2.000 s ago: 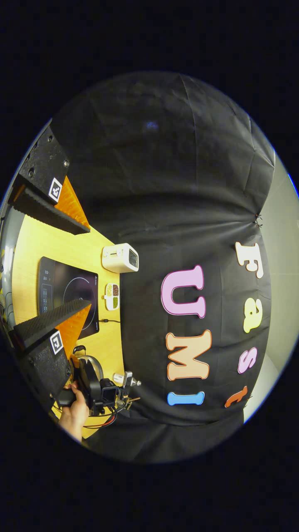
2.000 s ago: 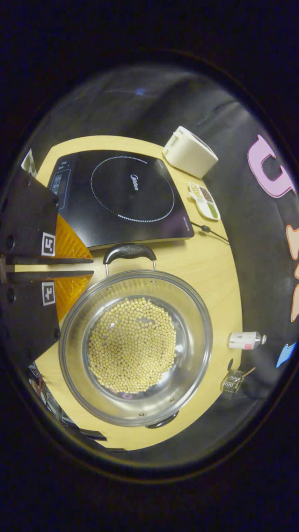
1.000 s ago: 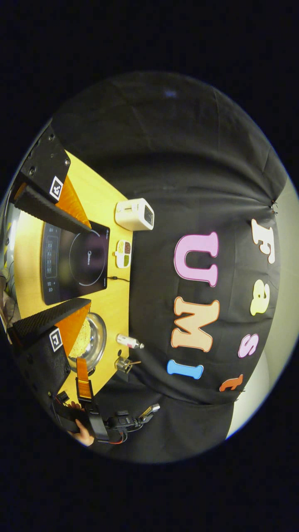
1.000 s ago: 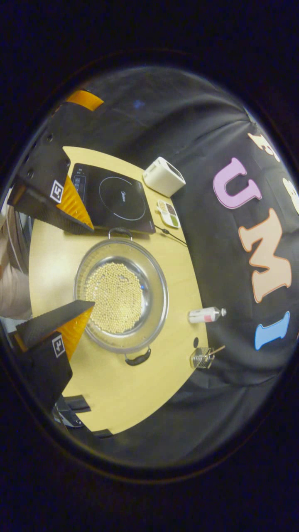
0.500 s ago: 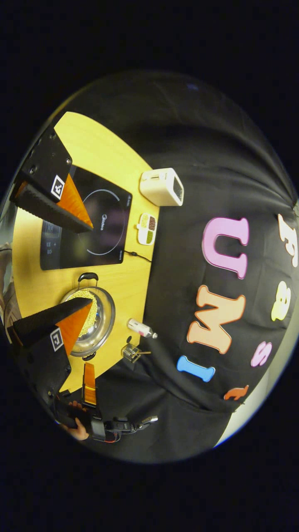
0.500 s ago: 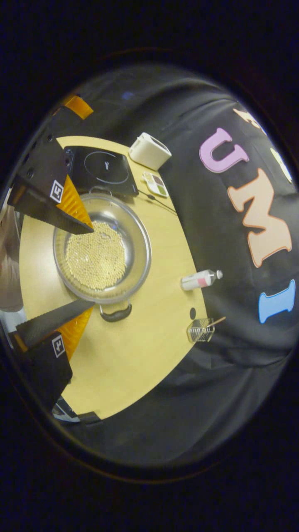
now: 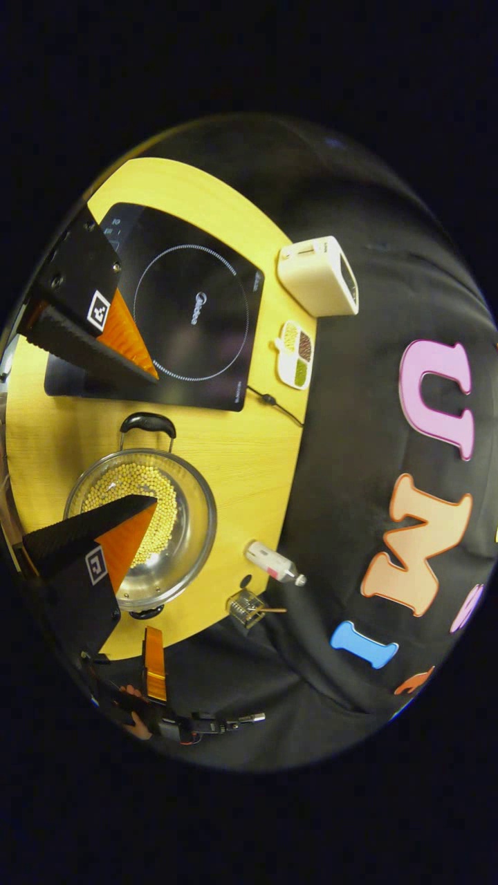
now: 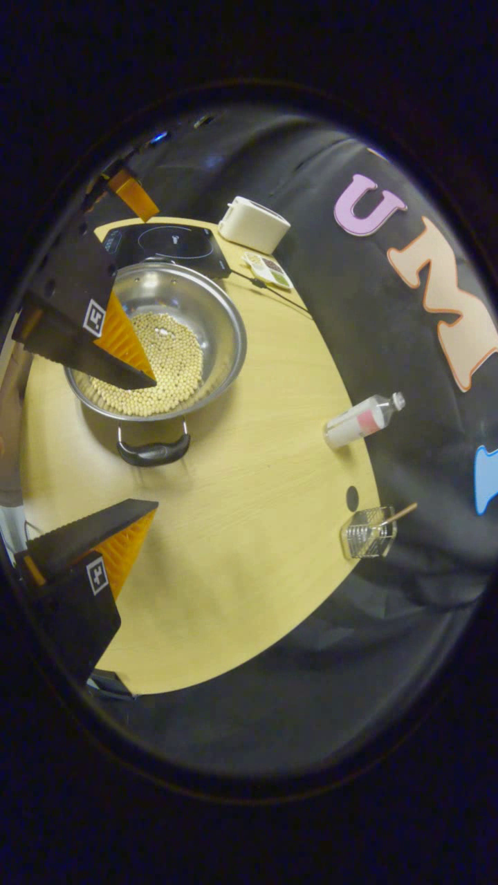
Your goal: First push the handle of the pot to place it horizontally, then grasp the pot with both hands and set it on the induction cooktop.
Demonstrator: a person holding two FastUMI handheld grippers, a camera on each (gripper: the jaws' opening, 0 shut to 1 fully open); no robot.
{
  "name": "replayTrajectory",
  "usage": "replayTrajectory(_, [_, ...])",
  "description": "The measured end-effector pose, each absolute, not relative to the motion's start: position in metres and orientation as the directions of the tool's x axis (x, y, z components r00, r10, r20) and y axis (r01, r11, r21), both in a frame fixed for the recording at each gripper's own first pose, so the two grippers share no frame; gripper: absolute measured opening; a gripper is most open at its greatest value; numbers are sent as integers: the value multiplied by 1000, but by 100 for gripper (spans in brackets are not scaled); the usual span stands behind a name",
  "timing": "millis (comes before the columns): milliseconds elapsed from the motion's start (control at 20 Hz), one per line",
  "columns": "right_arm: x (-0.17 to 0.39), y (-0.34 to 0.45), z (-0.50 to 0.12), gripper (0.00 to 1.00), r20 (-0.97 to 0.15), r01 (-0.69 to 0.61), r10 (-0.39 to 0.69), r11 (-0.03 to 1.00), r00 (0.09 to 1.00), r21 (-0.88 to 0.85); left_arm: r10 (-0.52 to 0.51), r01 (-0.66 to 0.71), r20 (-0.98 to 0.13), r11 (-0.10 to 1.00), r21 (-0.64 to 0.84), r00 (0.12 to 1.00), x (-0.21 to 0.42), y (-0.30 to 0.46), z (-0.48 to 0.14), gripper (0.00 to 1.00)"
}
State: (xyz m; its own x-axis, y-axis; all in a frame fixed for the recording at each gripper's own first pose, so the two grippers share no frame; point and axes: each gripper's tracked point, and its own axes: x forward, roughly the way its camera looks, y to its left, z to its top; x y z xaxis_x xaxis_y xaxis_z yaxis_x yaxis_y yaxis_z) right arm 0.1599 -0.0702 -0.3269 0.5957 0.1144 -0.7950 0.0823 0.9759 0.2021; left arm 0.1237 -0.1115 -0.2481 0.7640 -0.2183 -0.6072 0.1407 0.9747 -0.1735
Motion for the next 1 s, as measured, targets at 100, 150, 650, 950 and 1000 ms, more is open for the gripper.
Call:
replayTrajectory(100, [169,-72,-340,94,-819,58,139,977,557,205,-200,125,-652,979,-160,731,130,-114,-267,97])
replayTrajectory(150, [174,-72,-348,94,-829,45,151,977,539,207,-193,120,-670,981,-154,717,134,-114,-274,97])
replayTrajectory(650, [186,-63,-383,98,-879,-8,256,961,401,276,-203,110,-763,979,-172,614,159,-125,-319,96])
replayTrajectory(950, [191,-56,-393,89,-889,-16,283,955,361,298,-196,131,-799,980,-147,568,165,-130,-333,96])
replayTrajectory(1000, [191,-55,-396,86,-891,-18,286,954,353,299,-196,136,-807,980,-144,557,166,-130,-337,96])
